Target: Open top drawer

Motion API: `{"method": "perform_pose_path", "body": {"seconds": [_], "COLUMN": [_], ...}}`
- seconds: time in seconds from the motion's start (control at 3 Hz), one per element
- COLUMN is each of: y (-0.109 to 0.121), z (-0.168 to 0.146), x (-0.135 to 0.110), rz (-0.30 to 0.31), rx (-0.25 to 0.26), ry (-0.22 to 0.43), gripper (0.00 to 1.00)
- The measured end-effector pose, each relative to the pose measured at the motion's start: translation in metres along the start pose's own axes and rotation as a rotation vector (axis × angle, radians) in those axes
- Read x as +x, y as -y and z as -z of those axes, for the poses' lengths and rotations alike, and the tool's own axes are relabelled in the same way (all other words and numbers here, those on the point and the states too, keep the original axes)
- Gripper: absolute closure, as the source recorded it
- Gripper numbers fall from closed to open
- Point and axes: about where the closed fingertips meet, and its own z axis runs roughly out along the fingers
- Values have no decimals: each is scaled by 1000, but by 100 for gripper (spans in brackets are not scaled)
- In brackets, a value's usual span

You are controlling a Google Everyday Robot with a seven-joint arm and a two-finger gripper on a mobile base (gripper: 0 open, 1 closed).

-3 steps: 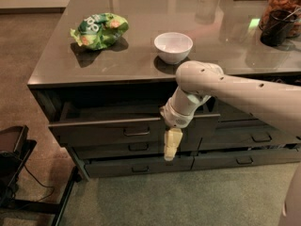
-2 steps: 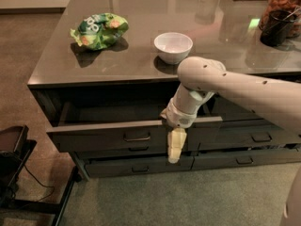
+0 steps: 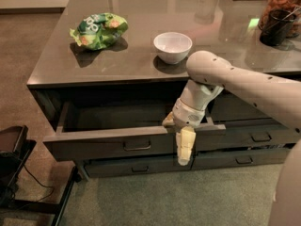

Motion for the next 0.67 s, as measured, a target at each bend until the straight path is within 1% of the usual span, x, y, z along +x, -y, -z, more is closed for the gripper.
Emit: {"method": "perform_pose_path", "body": {"seconds": [0.33, 0.67], "y": [-27, -27], "z": [-5, -5], "x": [-1, -1], "rz": [8, 8], "rx": [-181, -181], "ry": [62, 62], "gripper": [0, 0]}}
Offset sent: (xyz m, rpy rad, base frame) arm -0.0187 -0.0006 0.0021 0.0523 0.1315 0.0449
